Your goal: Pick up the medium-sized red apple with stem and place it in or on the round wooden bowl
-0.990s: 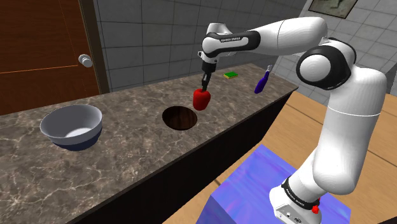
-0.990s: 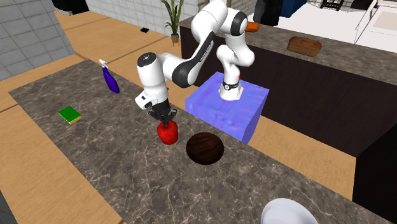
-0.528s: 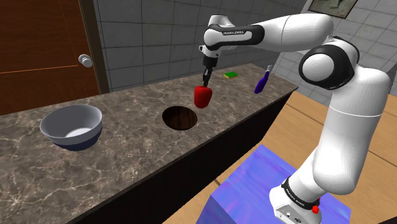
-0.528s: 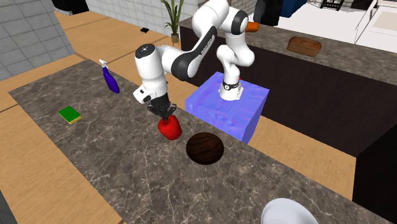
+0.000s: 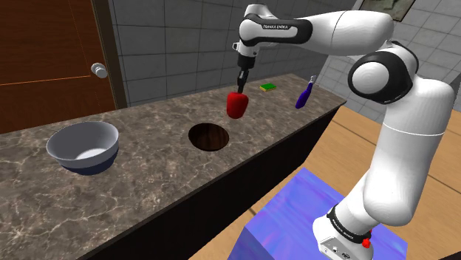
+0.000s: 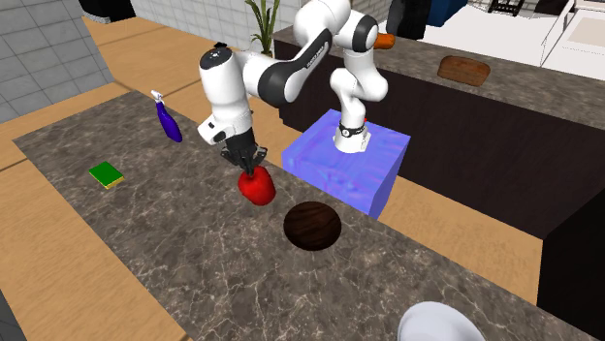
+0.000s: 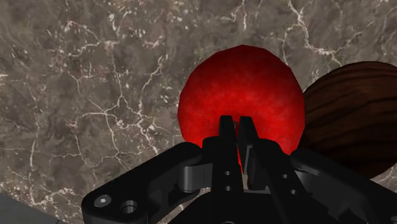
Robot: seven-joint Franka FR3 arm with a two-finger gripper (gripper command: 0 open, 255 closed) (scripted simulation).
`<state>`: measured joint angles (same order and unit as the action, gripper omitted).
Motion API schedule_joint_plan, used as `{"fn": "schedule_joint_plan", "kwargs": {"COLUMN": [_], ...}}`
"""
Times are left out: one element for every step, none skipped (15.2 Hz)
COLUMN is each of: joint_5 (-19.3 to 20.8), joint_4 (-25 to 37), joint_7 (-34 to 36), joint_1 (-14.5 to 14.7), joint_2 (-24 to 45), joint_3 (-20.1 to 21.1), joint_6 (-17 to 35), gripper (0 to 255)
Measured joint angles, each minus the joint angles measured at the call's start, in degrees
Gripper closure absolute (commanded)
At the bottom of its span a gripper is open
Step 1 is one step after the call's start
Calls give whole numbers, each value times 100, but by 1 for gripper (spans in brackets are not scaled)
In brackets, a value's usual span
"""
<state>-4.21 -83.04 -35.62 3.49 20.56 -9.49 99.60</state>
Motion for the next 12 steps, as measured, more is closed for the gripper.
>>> {"fn": "schedule_joint_plan", "kwargs": {"joint_5": [4,5,4,5,8,4,2,-1,-1,6,15,29], "joint_4": [47,113,209,305,359,464,577,685,718,712,735,678], "joint_7": [5,2,8,4,6,6,11,15,16,58,133,246], "joint_1": [1,-4,-6,-13,-15,-21,-24,-27,-28,1,54,138], "joint_2": [-19,-23,-11,-16,-27,0,16,39,40,8,-33,-98], "joint_3": [-1,-3,-3,-6,-8,-9,-8,-7,-8,3,25,60], "joint_6": [-66,-135,-220,-320,-385,-463,-561,-645,-677,-703,-765,-767], "gripper": [255,255,255,255,255,255,255,255,255,255,255,255]}}
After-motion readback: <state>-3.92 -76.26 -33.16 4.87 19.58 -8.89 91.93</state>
